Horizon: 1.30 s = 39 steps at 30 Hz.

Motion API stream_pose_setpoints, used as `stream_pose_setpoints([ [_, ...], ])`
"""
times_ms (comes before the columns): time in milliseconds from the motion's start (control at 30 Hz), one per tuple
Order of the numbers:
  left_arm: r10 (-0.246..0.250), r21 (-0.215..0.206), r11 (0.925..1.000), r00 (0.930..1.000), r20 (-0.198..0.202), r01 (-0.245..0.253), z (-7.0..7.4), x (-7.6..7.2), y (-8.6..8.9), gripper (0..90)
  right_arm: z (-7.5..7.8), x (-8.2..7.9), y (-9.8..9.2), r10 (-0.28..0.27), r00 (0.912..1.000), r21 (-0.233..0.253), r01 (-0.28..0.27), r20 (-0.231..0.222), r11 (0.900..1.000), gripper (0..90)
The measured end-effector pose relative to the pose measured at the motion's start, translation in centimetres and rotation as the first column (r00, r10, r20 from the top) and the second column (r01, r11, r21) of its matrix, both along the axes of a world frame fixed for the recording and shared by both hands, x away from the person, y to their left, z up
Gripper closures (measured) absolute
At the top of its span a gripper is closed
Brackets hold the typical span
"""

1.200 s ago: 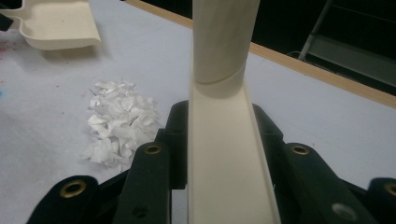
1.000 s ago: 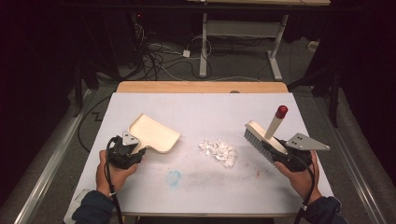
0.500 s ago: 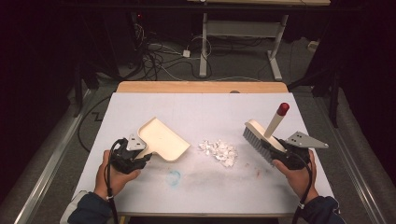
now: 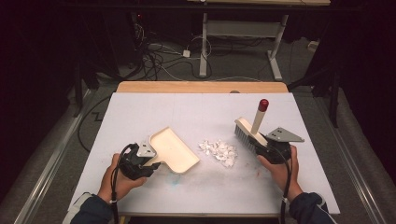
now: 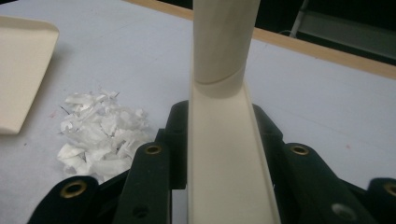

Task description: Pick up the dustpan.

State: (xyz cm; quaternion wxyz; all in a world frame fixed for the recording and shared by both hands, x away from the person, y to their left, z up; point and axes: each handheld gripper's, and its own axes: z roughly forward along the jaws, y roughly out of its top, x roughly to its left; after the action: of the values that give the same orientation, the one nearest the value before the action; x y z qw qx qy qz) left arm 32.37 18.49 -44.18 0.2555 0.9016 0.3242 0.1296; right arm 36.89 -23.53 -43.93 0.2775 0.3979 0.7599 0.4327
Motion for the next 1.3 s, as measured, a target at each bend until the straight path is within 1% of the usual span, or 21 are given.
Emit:
stream_pose_setpoints([
  [100,-0.025,0.001,0.9997,0.9994,-0.022,0.025,-0.3,0.1,-0.4,63.8,-0.6,0.3,1.0,-0.013,0.9997,-0.006,0.013,-0.019,1.000,67.6],
  [133,-0.031,-0.001,0.9995,0.9992,-0.025,0.031,-0.3,0.1,-0.4,63.7,-0.7,0.4,1.3,-0.008,0.9999,-0.001,0.008,-0.015,1.000,67.6],
  [233,-0.050,-0.008,0.9987,0.9980,-0.038,0.050,-0.4,0.0,-0.7,63.8,-0.8,0.4,2.0,-0.005,1.0000,-0.022,0.005,0.002,1.000,67.6],
  [300,-0.059,-0.007,0.9983,0.9973,-0.043,0.059,-0.5,-0.1,-0.9,63.7,-0.9,0.4,2.3,-0.001,1.0000,-0.008,0.001,-0.005,1.000,67.6],
  [367,-0.066,-0.015,0.9978,0.9966,-0.049,0.065,-0.6,-0.1,-1.0,63.7,-0.9,0.5,2.5,0.000,1.0000,-0.014,0.000,-0.002,1.000,67.6],
  [433,-0.068,-0.014,0.9976,0.9963,-0.052,0.067,-0.6,-0.1,-1.1,63.7,-1.0,0.5,2.7,0.005,1.0000,-0.003,-0.005,-0.006,1.000,67.5],
  [467,-0.069,-0.016,0.9976,0.9963,-0.051,0.068,-0.7,-0.1,-1.2,63.7,-1.0,0.4,2.8,0.011,0.9998,0.002,-0.011,-0.016,1.000,67.5],
  [500,-0.072,-0.016,0.9973,0.9960,-0.052,0.071,-0.7,-0.1,-1.3,63.7,-0.9,0.4,2.9,0.013,0.9996,-0.005,-0.013,-0.026,1.000,67.5],
  [533,-0.073,-0.018,0.9972,0.9959,-0.053,0.072,-0.8,-0.1,-1.3,63.7,-0.8,0.3,3.0,0.002,0.9994,-0.008,-0.002,-0.034,1.000,67.5],
  [567,-0.073,-0.018,0.9972,0.9958,-0.054,0.072,-0.8,-0.1,-1.4,63.7,-0.8,0.2,3.0,-0.007,0.9990,-0.001,0.007,-0.044,1.000,67.5],
  [600,-0.074,-0.017,0.9972,0.9958,-0.054,0.073,-0.8,-0.2,-1.5,63.7,-0.7,0.1,2.9,-0.002,0.9982,0.007,0.003,-0.060,1.000,67.4],
  [633,-0.075,-0.019,0.9971,0.9957,-0.055,0.074,-0.8,-0.2,-1.5,63.6,-0.6,0.2,2.7,-0.003,0.9977,0.005,0.003,-0.068,1.000,67.5],
  [733,-0.078,-0.018,0.9969,0.9953,-0.058,0.077,-1.0,-0.2,-1.7,63.7,-0.6,0.3,2.4,0.007,0.9959,0.028,-0.005,-0.090,1.000,67.5],
  [833,-0.080,-0.021,0.9967,0.9948,-0.064,0.079,-1.0,-0.1,-1.9,63.7,-0.5,0.4,2.8,0.016,0.9956,0.008,-0.015,-0.093,1.000,67.4],
  [900,-0.078,-0.022,0.9968,0.9949,-0.065,0.077,-1.0,-0.1,-2.1,63.6,-0.5,0.4,3.3,0.024,0.9960,-0.011,-0.025,-0.086,1.000,67.4],
  [967,-0.081,-0.022,0.9965,0.9943,-0.069,0.080,-1.1,-0.1,-2.3,63.6,-0.6,0.4,3.6,0.030,0.9960,-0.015,-0.031,-0.084,0.999,67.3],
  [1033,-0.086,-0.021,0.9962,0.9938,-0.071,0.084,-1.1,-0.1,-2.4,63.6,-0.8,0.3,3.8,0.023,0.9947,0.016,-0.022,-0.100,1.000,67.3],
  [1167,-0.086,-0.025,0.9961,0.9933,-0.077,0.084,-1.2,-0.1,-2.9,63.6,-1.2,-0.1,4.6,0.008,0.9945,0.036,-0.005,-0.104,0.999,67.0],
  [1233,-0.085,-0.024,0.9962,0.9932,-0.080,0.083,-1.5,-0.1,-3.3,63.6,-1.3,-0.2,4.9,-0.003,0.9954,0.035,0.006,-0.096,0.999,66.9],
  [1267,-0.083,-0.024,0.9964,0.9930,-0.084,0.081,-1.6,-0.2,-3.5,63.6,-1.3,-0.3,4.9,-0.004,0.9958,0.041,0.007,-0.092,0.999,66.9],
  [1300,-0.085,-0.020,0.9963,0.9927,-0.085,0.084,-1.7,-0.2,-3.7,63.6,-1.4,-0.3,5.0,-0.011,0.9950,0.060,0.017,-0.099,0.998,66.9],
])
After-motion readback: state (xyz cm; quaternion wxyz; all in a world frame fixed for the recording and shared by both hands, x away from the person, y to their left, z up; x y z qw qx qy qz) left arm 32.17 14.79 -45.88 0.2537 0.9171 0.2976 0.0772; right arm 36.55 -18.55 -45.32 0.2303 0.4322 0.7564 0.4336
